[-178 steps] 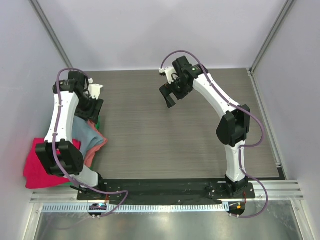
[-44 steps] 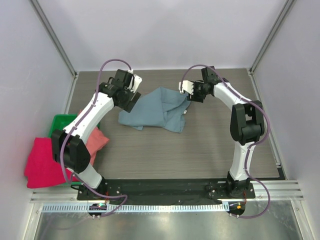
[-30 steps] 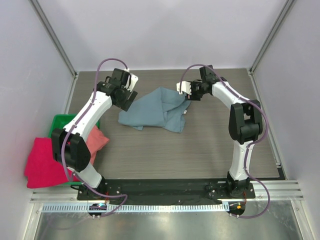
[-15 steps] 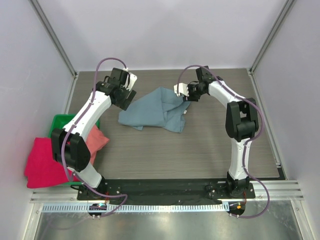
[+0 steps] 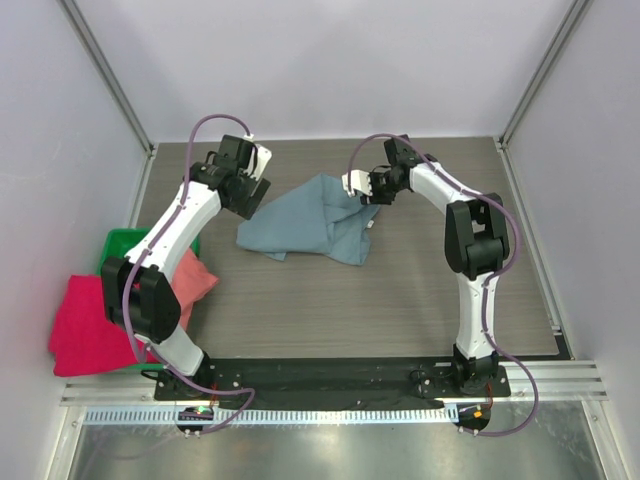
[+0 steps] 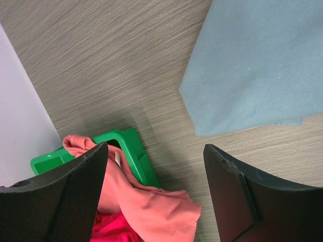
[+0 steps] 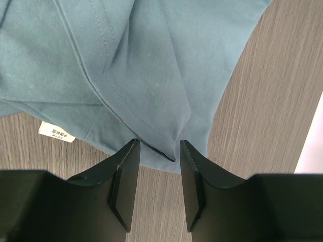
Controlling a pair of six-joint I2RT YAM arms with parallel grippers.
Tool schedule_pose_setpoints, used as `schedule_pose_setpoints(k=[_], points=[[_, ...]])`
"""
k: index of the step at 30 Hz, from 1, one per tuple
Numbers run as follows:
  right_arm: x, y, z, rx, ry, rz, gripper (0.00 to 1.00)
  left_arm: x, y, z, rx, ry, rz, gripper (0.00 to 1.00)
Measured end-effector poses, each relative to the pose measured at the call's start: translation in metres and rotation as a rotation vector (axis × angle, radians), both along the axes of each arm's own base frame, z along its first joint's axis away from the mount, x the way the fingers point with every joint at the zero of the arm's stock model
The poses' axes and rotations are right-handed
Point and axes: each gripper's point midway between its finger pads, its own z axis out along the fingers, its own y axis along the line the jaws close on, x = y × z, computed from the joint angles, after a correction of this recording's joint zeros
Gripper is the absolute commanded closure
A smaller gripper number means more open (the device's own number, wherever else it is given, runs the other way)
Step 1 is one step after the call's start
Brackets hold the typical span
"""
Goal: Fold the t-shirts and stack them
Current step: Flatten the tshirt out
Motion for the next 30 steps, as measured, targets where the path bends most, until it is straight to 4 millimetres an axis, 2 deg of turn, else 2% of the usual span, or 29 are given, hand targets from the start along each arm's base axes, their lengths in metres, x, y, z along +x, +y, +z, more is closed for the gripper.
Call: schedule_pose_setpoints(k=[2, 5, 6, 9, 14, 17, 19, 22, 24, 27, 30], points=[[0.001, -0.001, -0.002, -0.007, 0.002, -0.004, 0.59, 0.0, 0.0, 0.0, 0.0, -0.001, 0.0, 0.23], [0.002, -0.002, -0.004, -0.014, 0.001, -0.007, 0.74, 0.001, 0.0, 0.0, -0.001, -0.003, 0.001, 0.23], [0.003, -0.002, -0.003, -0.015, -0.001, -0.01, 0.85, 0.001, 0.0, 0.001, -0.001, -0.004, 0.001, 0.23], [0.009, -0.002, 0.001, -0.006, -0.008, -0.035, 0.98, 0.002, 0.0, 0.0, -0.002, -0.006, 0.001, 0.23], [0.023, 0.003, 0.014, 0.061, -0.027, -0.123, 0.99, 0.004, -0.001, -0.001, -0.001, -0.002, 0.001, 0.23], [0.035, 0.008, 0.036, 0.13, -0.036, -0.203, 0.99, 0.007, -0.002, 0.002, -0.005, -0.012, 0.001, 0.24], [0.049, 0.014, 0.068, 0.203, -0.067, -0.258, 0.98, 0.011, -0.003, 0.009, -0.01, -0.031, 0.002, 0.24], [0.068, 0.024, 0.139, 0.333, -0.151, -0.315, 0.99, 0.019, -0.006, 0.027, -0.027, -0.078, 0.003, 0.23], [0.074, 0.032, 0.203, 0.427, -0.241, -0.323, 0.98, 0.026, -0.009, 0.043, -0.047, -0.123, 0.003, 0.23], [0.066, 0.038, 0.282, 0.533, -0.357, -0.312, 0.98, 0.033, -0.017, 0.06, -0.089, -0.165, -0.015, 0.25], [0.046, 0.042, 0.342, 0.609, -0.438, -0.293, 0.98, 0.034, -0.025, 0.063, -0.123, -0.167, -0.04, 0.27]])
